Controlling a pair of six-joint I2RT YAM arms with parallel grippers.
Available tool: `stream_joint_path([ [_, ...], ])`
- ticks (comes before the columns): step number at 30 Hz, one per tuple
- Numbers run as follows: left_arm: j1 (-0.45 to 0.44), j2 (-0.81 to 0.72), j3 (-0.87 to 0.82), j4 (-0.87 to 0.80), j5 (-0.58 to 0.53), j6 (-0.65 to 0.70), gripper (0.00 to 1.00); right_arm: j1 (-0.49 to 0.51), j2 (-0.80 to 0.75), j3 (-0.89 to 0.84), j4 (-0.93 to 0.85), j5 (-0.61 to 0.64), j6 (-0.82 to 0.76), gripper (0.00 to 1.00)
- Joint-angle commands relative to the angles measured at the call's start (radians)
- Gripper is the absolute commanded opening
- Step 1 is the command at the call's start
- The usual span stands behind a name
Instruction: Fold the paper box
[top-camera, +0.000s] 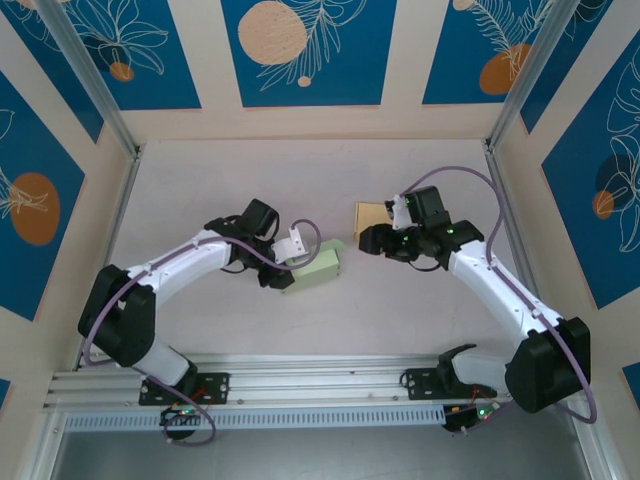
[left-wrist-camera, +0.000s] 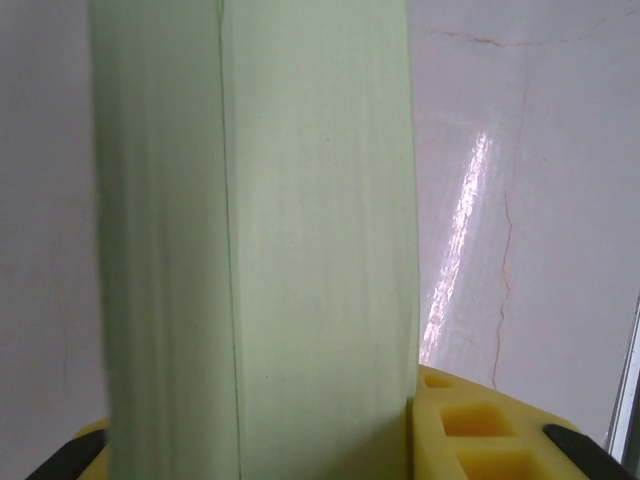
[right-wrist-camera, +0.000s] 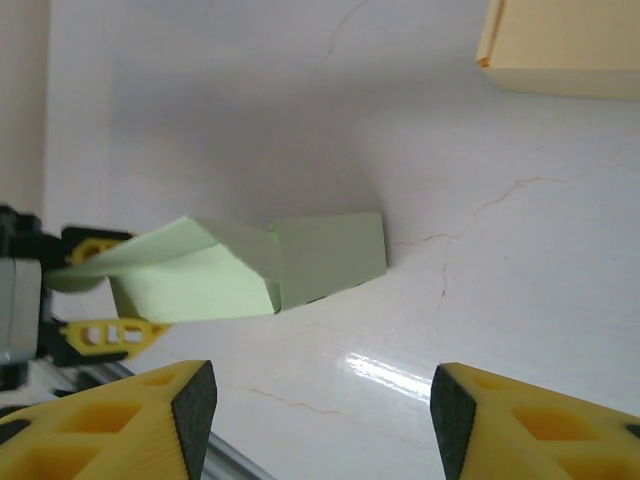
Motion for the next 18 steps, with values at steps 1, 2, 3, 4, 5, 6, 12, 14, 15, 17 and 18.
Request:
stream_joint_path([
  [1, 0.014, 0.019, 0.023, -0.013, 0.01, 0.04, 0.26, 0.053, 0.032, 0.06, 0.006, 0.118, -0.119, 0.58],
  [2, 0.014, 0.02, 0.02, -0.002, 0.006, 0.041, 0.26, 0.07, 0.046, 0.069, 0.017, 0.124, -0.145, 0.58],
  [3, 0.014, 0.019, 0.016, 0.008, 0.002, 0.043, 0.27, 0.086, 0.061, 0.078, 0.026, 0.131, -0.17, 0.57],
  [4, 0.014, 0.017, 0.013, 0.017, -0.002, 0.043, 0.27, 0.099, 0.075, 0.088, 0.033, 0.14, -0.19, 0.57],
  [5, 0.014, 0.015, 0.009, 0.028, -0.01, 0.044, 0.28, 0.112, 0.092, 0.101, 0.038, 0.148, -0.214, 0.57],
  [6, 0.014, 0.014, 0.008, 0.033, -0.017, 0.045, 0.29, 0.122, 0.111, 0.116, 0.039, 0.153, -0.235, 0.57],
  [12, 0.014, 0.03, 0.013, 0.048, -0.042, 0.049, 0.32, 0.137, 0.22, 0.174, 0.058, 0.137, -0.297, 0.56],
  [14, 0.013, 0.036, 0.017, 0.046, -0.048, 0.051, 0.34, 0.141, 0.25, 0.191, 0.057, 0.133, -0.306, 0.56],
  [15, 0.014, 0.04, 0.018, 0.047, -0.049, 0.051, 0.35, 0.143, 0.266, 0.198, 0.06, 0.127, -0.311, 0.56],
  [17, 0.014, 0.047, 0.021, 0.049, -0.051, 0.052, 0.36, 0.145, 0.294, 0.215, 0.057, 0.113, -0.32, 0.54],
  [18, 0.016, 0.051, 0.024, 0.049, -0.051, 0.053, 0.37, 0.148, 0.308, 0.227, 0.05, 0.113, -0.322, 0.52],
])
